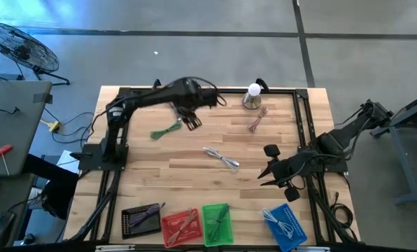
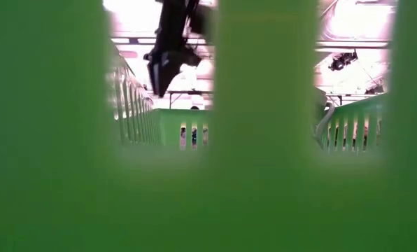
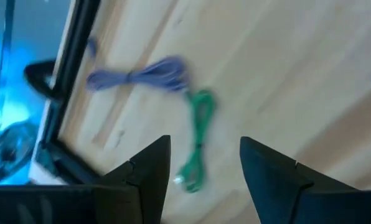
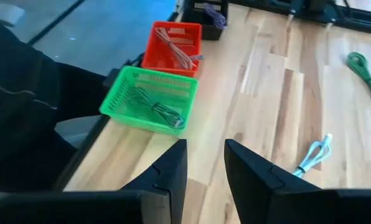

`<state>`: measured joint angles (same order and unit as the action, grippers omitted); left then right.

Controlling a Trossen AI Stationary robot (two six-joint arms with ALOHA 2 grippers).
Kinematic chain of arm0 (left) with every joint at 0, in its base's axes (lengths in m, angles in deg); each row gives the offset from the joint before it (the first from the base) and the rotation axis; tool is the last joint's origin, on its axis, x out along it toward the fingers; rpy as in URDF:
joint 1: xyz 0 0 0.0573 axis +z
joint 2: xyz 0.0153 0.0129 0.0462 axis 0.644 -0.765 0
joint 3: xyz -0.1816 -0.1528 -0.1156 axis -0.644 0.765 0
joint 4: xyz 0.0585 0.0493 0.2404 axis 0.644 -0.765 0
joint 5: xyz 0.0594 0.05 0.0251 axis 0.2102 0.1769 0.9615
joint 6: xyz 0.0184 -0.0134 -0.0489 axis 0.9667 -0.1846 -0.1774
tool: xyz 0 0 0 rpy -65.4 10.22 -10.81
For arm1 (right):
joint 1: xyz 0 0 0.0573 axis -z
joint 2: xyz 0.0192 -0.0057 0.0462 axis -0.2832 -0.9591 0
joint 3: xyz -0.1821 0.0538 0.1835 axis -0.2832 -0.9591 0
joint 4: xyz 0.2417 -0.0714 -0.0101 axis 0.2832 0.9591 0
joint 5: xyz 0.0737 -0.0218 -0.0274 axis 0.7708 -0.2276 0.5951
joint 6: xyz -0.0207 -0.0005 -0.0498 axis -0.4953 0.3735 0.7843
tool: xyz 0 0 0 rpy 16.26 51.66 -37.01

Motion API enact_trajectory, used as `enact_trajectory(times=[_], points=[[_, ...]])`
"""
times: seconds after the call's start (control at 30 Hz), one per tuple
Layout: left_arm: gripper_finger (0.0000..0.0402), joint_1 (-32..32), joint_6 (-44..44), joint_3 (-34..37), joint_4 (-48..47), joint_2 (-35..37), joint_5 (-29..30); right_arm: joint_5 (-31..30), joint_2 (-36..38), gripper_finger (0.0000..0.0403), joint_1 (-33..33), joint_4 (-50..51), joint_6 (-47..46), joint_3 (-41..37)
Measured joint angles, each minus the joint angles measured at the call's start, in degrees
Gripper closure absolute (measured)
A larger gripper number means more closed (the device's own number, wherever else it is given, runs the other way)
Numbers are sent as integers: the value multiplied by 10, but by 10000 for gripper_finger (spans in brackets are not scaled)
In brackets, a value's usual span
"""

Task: Pick & Place USB Port
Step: Put the green charger cable into the green bin

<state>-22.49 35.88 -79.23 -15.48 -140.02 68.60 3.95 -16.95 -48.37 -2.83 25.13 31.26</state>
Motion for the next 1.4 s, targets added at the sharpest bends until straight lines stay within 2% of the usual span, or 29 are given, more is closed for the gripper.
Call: enact_trajectory(times=[0.17, 0.33, 0.47, 0.57, 0.77, 0.93, 1.07, 1.4], points=[[216, 69, 136, 68, 0, 0, -16, -13, 0, 305, 0, -11, 0, -16], [216, 96, 302, 141, 0, 0, -18, -12, 0, 305, 1, -29, 4, -30], [216, 123, 363, 191, 35, 0, -18, -25, 0, 305, 2, -38, 5, -38], [216, 146, 363, 216, 63, 0, -38, -29, 0, 305, 6, -40, 5, -39], [216, 166, 319, 249, 85, 0, -170, -30, 0, 305, 29, -45, 11, -39], [216, 153, 303, 293, 109, 0, -168, -30, 0, 305, 50, -47, 16, -39], [216, 145, 299, 330, 131, 0, -198, -16, 0, 305, 61, -48, 16, -38], [216, 142, 258, 393, 230, 3, -185, 5, 0, 305, 65, -54, 24, -39]])
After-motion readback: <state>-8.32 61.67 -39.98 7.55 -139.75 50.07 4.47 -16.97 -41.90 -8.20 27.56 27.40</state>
